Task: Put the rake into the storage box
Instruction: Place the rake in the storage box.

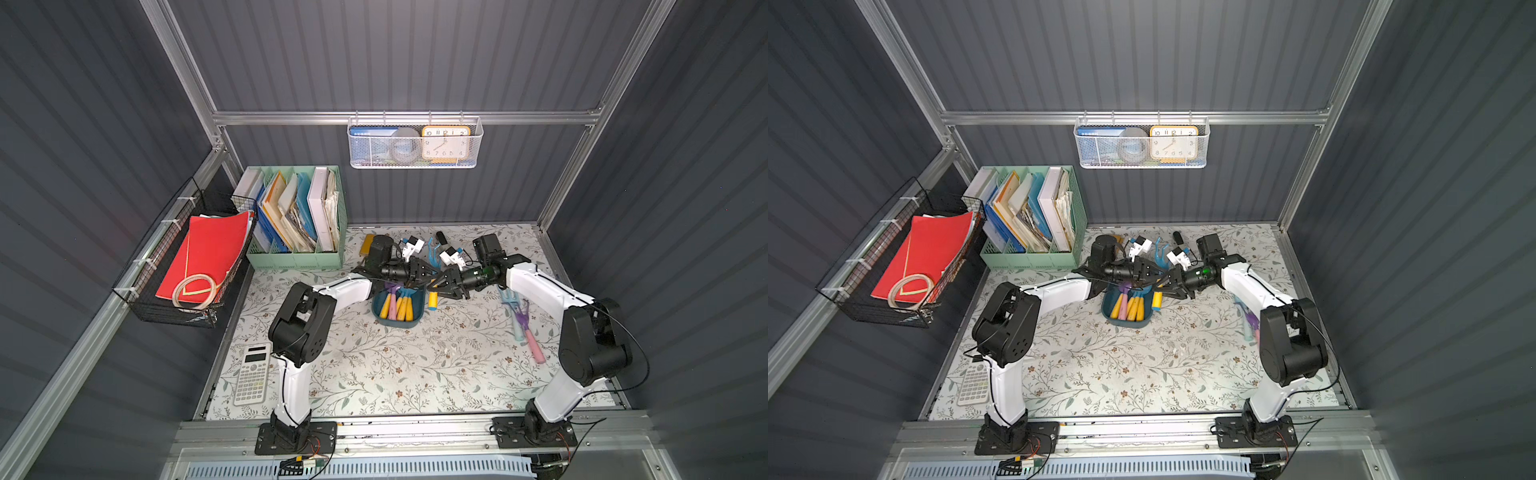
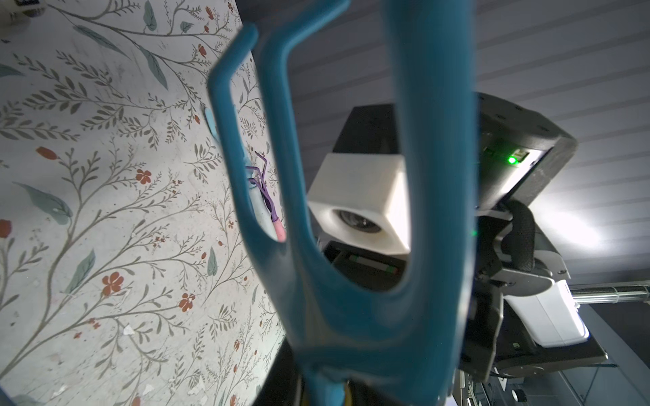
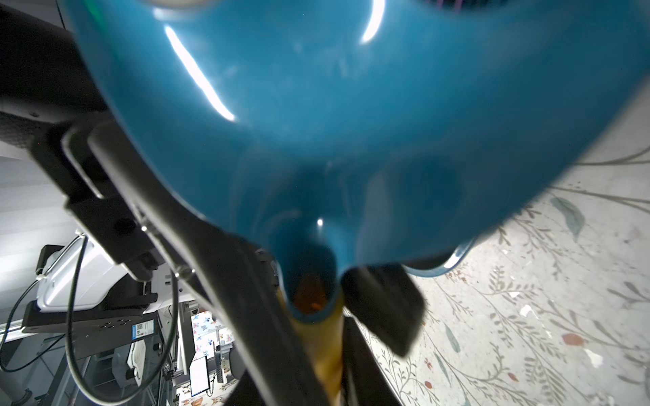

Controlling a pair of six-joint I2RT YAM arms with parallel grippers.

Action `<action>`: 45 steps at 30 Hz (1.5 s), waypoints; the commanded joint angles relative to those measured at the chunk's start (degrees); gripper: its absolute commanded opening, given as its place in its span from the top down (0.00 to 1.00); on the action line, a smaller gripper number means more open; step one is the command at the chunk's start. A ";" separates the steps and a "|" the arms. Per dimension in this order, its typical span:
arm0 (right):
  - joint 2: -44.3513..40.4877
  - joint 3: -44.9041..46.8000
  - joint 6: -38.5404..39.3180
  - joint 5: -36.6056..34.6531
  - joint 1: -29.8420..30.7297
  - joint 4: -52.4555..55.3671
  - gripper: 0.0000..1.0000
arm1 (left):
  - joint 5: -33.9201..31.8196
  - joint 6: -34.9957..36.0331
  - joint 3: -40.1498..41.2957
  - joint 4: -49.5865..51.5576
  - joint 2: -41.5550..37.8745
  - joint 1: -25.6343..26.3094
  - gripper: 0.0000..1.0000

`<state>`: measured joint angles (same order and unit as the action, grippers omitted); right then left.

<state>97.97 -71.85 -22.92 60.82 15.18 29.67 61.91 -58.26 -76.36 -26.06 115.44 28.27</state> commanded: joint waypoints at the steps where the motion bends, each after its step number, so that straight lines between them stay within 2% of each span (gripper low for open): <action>1: -1.11 -1.18 1.50 -0.92 0.46 3.67 0.83 | -0.39 -2.27 1.37 -3.39 0.08 -0.39 0.86; 2: -1.66 -1.19 1.92 -1.84 0.45 4.15 0.82 | -2.11 -2.90 1.43 -0.13 -0.38 -0.45 0.86; 4: -3.08 -1.48 2.58 -4.58 0.46 5.44 0.75 | -6.79 2.47 0.12 11.62 -1.65 -0.46 0.87; 5: -3.80 -1.49 2.73 -6.40 0.46 6.06 0.70 | -10.98 6.98 -1.32 16.91 -2.39 -0.42 0.87; 6: -4.59 -1.62 3.04 -8.60 0.38 6.85 0.64 | -16.27 15.24 -3.83 20.83 -2.89 -0.41 0.90; 7: -5.33 -1.62 3.18 -10.48 0.38 7.34 0.56 | -21.77 18.23 -6.84 25.01 -3.25 -0.26 0.93; 10: -7.15 -1.11 2.66 -16.26 0.14 8.03 0.44 | -35.09 22.72 -10.36 37.55 -3.93 0.38 0.91; 12: -8.12 -0.55 1.92 -20.25 -0.51 8.38 0.43 | -43.37 23.35 -11.23 42.17 -4.69 0.69 0.93; 16: -10.69 2.51 -2.22 -29.05 -3.17 6.48 0.44 | -52.83 25.37 -13.45 49.95 -4.98 1.32 0.99; 21: -13.66 8.06 -8.88 -28.40 -6.90 -1.79 0.45 | -61.28 29.24 -20.63 62.53 -0.52 4.31 1.00; 25: -12.91 7.89 -9.42 -27.28 -7.27 -2.19 0.45 | -64.75 30.40 -26.50 69.81 3.25 6.74 1.00; 30: -12.02 7.70 -9.35 -26.83 -7.44 -1.82 0.45 | -68.65 27.76 -29.99 76.50 5.89 7.58 1.00; 35: -11.71 7.87 -9.58 -26.41 -7.59 -2.16 0.45 | -70.52 26.16 -30.31 77.61 7.52 7.85 1.00; 45: -11.56 7.96 -9.66 -26.10 -8.10 -2.08 0.46 | -69.94 25.83 -35.13 80.31 12.03 8.20 1.00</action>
<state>85.80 -63.92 -32.42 34.48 7.42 27.46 -6.94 -31.53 -109.25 50.72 126.37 36.34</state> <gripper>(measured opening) 0.546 0.203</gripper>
